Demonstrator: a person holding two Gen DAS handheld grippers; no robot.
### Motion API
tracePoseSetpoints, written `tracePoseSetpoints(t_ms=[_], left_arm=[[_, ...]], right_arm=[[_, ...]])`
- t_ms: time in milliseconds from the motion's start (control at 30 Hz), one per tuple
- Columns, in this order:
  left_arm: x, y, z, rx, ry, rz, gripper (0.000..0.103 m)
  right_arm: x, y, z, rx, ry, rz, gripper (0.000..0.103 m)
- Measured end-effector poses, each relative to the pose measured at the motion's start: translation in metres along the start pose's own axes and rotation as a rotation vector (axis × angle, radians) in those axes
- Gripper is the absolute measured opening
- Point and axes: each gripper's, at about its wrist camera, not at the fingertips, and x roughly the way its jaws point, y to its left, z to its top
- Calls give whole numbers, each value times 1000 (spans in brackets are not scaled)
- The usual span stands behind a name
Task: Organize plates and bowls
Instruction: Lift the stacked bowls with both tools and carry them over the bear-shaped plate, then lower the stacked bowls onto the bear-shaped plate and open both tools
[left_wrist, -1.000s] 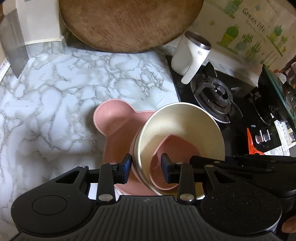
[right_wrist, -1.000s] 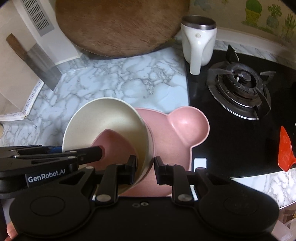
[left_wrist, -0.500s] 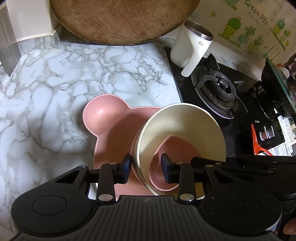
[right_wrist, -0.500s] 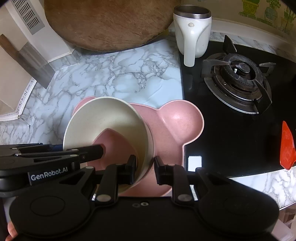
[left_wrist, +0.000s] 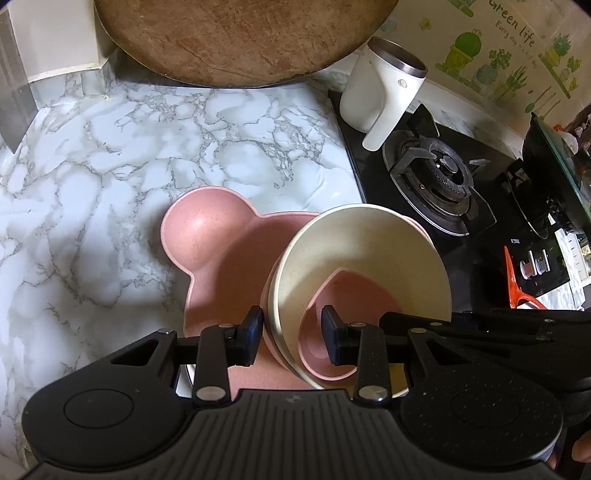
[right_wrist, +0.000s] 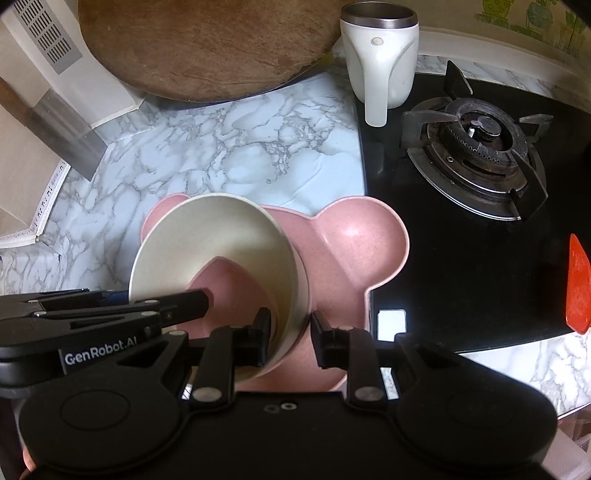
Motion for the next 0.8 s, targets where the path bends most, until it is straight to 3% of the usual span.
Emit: tracePoseSetpoints(t_ms=[467, 800], left_arm=[[-21, -2, -7, 49, -71, 25, 33], [-55, -2, -28, 113, -155, 39, 38]], right_arm=[[-28, 3, -10, -20, -84, 6, 36], [-57, 20, -30, -91, -206, 8, 47]])
